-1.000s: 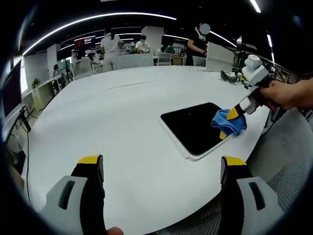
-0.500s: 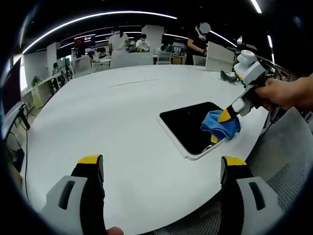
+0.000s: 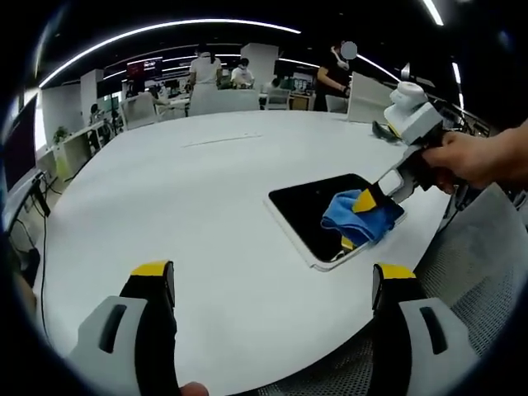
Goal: Wipe the mirror surface with the cleaning cloth until all visible marks leave the cleaned area.
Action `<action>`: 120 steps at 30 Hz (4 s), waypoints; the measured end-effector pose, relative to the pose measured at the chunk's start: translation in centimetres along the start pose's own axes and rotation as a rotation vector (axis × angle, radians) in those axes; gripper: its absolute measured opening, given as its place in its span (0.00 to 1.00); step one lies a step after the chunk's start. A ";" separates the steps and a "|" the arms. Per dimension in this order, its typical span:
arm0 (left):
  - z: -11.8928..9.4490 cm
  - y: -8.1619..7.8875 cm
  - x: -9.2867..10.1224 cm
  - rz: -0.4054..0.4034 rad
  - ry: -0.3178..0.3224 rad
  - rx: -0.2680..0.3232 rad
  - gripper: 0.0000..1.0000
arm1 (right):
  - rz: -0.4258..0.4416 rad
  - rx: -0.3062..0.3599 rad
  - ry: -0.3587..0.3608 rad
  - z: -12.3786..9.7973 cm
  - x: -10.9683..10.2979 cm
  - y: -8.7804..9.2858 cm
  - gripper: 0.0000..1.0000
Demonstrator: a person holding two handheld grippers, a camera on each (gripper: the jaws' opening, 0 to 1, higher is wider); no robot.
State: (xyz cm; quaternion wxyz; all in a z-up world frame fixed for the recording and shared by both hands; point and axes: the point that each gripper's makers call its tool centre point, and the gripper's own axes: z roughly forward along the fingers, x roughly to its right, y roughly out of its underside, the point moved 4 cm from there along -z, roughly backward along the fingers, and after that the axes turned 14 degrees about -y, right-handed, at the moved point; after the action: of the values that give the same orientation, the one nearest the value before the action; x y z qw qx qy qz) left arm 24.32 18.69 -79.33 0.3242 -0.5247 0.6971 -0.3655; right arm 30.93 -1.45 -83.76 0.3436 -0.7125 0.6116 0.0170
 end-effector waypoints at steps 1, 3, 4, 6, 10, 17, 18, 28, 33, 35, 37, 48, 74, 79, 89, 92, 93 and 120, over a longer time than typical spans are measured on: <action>0.0 0.0 0.0 0.001 0.000 -0.001 0.99 | -0.018 0.001 -0.007 0.2 -0.2 -0.1 0.00; 0.1 0.0 0.0 0.000 0.001 -0.002 0.99 | -0.060 -0.026 0.017 0.1 -0.4 -0.1 0.00; 0.1 0.1 0.0 0.001 0.000 -0.002 0.99 | -0.042 -0.023 0.010 0.2 -0.6 -0.2 0.00; 0.1 0.1 -0.1 0.001 0.001 -0.003 0.99 | 0.006 -0.019 0.000 0.3 -1.1 -0.1 0.00; 0.1 0.2 0.1 0.008 0.010 -0.012 0.99 | -0.019 -0.031 0.004 0.9 -2.1 -0.1 0.00; 0.2 0.2 -0.2 -0.009 0.001 -0.013 0.99 | -0.020 -0.056 -0.018 1.8 -3.7 -0.2 0.00; 0.2 0.3 -0.4 -0.012 -0.007 -0.014 0.99 | -0.033 -0.069 -0.008 1.8 -3.8 -0.2 0.00; 0.2 0.3 -0.3 0.003 -0.004 -0.019 0.99 | -0.102 -0.120 -0.005 3.2 -5.9 -0.6 0.00; 0.1 0.7 -1.8 -0.056 -0.080 -0.039 0.99 | -0.083 -0.115 -0.030 3.7 -6.7 -0.5 0.00; 0.2 0.6 -1.3 -0.039 -0.049 -0.031 0.99 | -0.078 -0.113 -0.035 3.5 -6.7 -0.5 0.00; 0.2 0.4 -0.9 -0.005 -0.032 -0.018 0.99 | -0.107 -0.127 -0.063 3.4 -6.6 -0.5 0.00; 0.2 0.2 -1.4 -0.024 -0.053 0.005 0.99 | -0.137 -0.137 -0.067 4.0 -6.2 -1.3 0.00; 0.3 0.0 -1.7 0.005 -0.094 0.012 0.99 | -0.200 -0.101 -0.088 7.0 -4.2 -7.4 0.00; 0.3 0.0 -1.8 0.004 -0.103 0.005 0.99 | -0.252 -0.093 -0.083 7.5 -4.3 -8.4 0.00; 0.4 0.0 -2.0 0.003 -0.091 0.013 0.99 | -0.284 -0.092 -0.083 7.3 -4.4 -8.5 0.00; 0.3 -0.1 -2.0 -0.009 -0.094 0.017 0.99 | -0.273 -0.088 -0.090 6.8 -4.3 -8.3 0.00; 0.3 -0.1 -1.9 -0.001 -0.087 0.019 0.99 | -0.272 -0.085 -0.088 6.7 -4.2 -8.3 0.00; 0.5 0.3 -1.4 0.039 -0.064 -0.013 0.99 | -0.192 -0.062 -0.038 4.8 -0.6 -8.2 0.00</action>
State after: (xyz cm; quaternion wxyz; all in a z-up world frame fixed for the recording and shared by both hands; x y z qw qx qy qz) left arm 24.98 19.99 -79.74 0.3501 -0.5245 0.6988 -0.3377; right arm 39.89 1.68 -83.33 0.3330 -0.7776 0.5331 0.0166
